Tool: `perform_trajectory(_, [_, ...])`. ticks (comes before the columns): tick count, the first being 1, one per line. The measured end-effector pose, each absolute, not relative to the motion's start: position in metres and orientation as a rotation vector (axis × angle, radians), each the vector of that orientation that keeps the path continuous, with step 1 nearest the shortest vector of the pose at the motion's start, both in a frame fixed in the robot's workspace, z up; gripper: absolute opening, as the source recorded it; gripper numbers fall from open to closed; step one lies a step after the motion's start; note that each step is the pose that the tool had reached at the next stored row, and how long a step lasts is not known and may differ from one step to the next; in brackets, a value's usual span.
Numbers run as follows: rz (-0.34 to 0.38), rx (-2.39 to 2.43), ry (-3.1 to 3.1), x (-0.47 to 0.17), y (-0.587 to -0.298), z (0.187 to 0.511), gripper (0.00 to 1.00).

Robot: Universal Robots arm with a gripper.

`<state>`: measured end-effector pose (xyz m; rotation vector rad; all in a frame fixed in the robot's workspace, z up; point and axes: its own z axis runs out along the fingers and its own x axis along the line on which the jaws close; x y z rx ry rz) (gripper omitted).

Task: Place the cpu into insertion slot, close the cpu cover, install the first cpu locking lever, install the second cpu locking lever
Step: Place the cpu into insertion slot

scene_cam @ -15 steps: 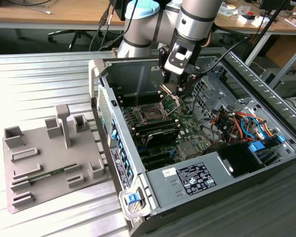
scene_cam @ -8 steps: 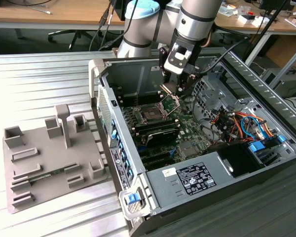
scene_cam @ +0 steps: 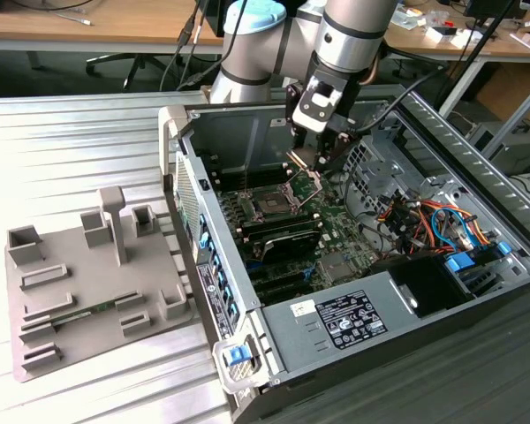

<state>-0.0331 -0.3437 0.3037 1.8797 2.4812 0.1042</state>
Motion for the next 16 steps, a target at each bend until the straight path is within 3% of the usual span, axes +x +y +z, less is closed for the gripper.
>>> perform_trajectory(16, [0.103,1.937,2.434,-0.0331,-0.3437,0.3035,0.55])
